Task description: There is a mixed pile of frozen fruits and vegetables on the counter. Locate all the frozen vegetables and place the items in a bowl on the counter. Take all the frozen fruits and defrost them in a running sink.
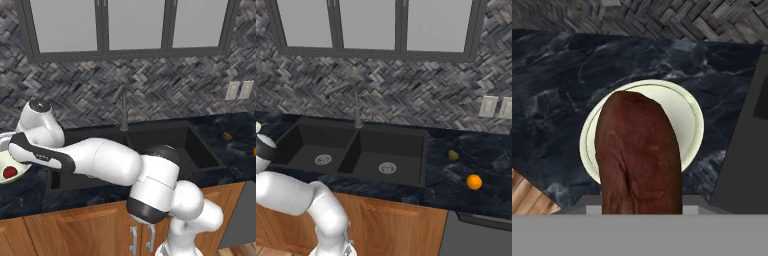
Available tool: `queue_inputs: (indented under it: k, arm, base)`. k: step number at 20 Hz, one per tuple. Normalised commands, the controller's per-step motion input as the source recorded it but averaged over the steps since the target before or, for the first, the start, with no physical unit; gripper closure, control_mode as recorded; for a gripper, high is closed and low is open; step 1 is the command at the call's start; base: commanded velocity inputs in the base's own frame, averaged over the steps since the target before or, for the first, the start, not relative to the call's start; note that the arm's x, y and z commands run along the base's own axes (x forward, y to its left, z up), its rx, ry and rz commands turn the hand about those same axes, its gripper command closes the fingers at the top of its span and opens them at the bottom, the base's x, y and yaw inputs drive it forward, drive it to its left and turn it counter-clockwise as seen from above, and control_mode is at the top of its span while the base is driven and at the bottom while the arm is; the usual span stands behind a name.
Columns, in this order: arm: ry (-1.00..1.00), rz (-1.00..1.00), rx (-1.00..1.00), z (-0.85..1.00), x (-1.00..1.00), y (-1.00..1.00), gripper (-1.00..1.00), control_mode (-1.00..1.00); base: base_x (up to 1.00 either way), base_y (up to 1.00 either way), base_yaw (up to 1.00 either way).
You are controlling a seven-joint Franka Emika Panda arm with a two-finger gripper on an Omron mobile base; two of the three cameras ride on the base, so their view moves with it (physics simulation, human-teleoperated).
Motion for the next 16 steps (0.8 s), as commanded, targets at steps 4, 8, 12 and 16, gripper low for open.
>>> queue_inputs:
  k: [4,8,12,16]
  arm:
    - [0.00,0.00,0.00,-0.21,0.18,0.11,1.00,-1.00]
    - [0.00,0.00,0.00,-0.26,0.22,0.08,1.00,-1.00]
    - [0.00,0.00,0.00,-0.23,0.21,0.13,1.00,-1.00]
    - [0.00,0.00,0.00,-0.13,0.22,0.26,1.00,-1.00]
  base:
    - [0.00,0.00,0.00]
    - [0.00,0.00,0.00]
    - [0.00,0.00,0.00]
    - [0.00,0.00,0.00]
